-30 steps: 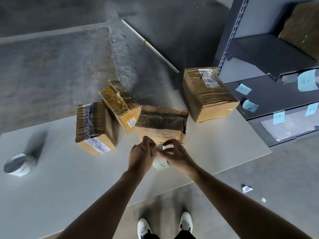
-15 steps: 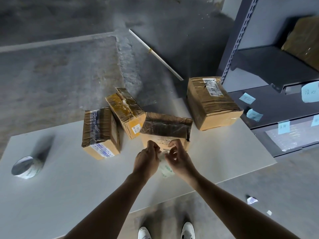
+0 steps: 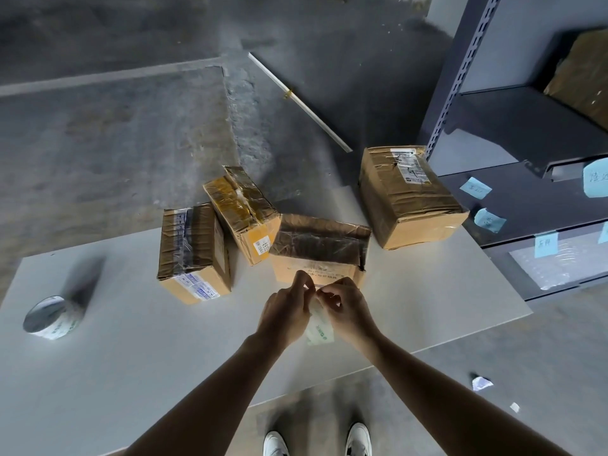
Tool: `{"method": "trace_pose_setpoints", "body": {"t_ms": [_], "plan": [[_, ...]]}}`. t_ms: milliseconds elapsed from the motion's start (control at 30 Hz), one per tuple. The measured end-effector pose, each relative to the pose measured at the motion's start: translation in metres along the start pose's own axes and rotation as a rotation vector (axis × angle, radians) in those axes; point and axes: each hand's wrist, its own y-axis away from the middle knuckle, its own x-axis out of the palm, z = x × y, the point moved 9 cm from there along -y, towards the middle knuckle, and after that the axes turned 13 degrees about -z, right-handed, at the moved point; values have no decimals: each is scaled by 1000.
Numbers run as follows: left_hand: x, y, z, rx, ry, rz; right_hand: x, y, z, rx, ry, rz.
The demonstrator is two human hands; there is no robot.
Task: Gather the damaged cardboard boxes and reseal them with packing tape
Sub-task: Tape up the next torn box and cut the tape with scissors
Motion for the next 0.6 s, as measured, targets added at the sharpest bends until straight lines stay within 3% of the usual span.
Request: {"method": "trace_pose_setpoints", "body": {"t_ms": [300,600], "plan": [[9,0,15,-167,175,116,-2,0,-3,145,-149,43],[10,3,43,-219,219,24,14,6,-12,220,-216,155]]}}
